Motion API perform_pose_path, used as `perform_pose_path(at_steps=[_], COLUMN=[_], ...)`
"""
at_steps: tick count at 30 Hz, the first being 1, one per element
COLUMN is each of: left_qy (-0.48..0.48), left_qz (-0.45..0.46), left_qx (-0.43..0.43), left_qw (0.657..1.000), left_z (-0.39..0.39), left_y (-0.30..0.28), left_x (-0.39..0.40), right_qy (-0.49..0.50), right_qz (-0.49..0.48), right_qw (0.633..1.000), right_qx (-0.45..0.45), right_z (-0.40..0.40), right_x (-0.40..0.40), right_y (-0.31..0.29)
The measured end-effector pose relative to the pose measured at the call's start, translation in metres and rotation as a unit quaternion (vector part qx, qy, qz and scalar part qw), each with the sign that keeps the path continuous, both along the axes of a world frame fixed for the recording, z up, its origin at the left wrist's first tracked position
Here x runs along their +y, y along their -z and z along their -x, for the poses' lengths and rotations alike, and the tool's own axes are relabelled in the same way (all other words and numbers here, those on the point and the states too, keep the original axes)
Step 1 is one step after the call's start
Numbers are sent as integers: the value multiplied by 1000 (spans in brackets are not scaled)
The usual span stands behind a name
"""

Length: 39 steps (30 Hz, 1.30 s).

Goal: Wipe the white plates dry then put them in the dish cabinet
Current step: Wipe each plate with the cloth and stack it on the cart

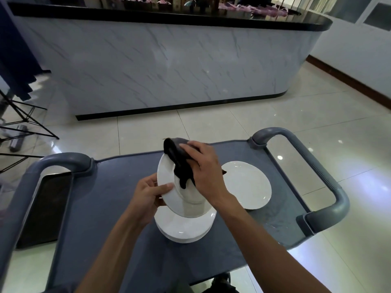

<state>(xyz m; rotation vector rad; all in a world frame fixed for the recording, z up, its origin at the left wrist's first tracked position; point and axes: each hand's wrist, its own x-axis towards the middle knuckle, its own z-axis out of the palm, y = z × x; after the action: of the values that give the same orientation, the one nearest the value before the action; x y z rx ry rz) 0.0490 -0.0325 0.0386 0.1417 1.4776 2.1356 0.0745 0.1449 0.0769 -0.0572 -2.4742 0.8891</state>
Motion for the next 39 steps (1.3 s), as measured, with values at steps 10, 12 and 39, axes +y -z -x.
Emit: perform_pose_path(at_steps=[10,12,39], left_qy=[8,7,-50], left_qz=[3,-4,22], left_qx=[8,8,55], left_qw=[1000,1000,997], left_z=[-2,-4,-9], left_y=[8,6,-22], left_x=[-7,-7,59], right_qy=[-8,22,127], right_qz=[-41,-21,96], right_qw=[999,999,987], right_qx=[4,-9,-24], right_z=[-7,-2,-74], right_x=[-9,-1,107], right_y=[7,6,38])
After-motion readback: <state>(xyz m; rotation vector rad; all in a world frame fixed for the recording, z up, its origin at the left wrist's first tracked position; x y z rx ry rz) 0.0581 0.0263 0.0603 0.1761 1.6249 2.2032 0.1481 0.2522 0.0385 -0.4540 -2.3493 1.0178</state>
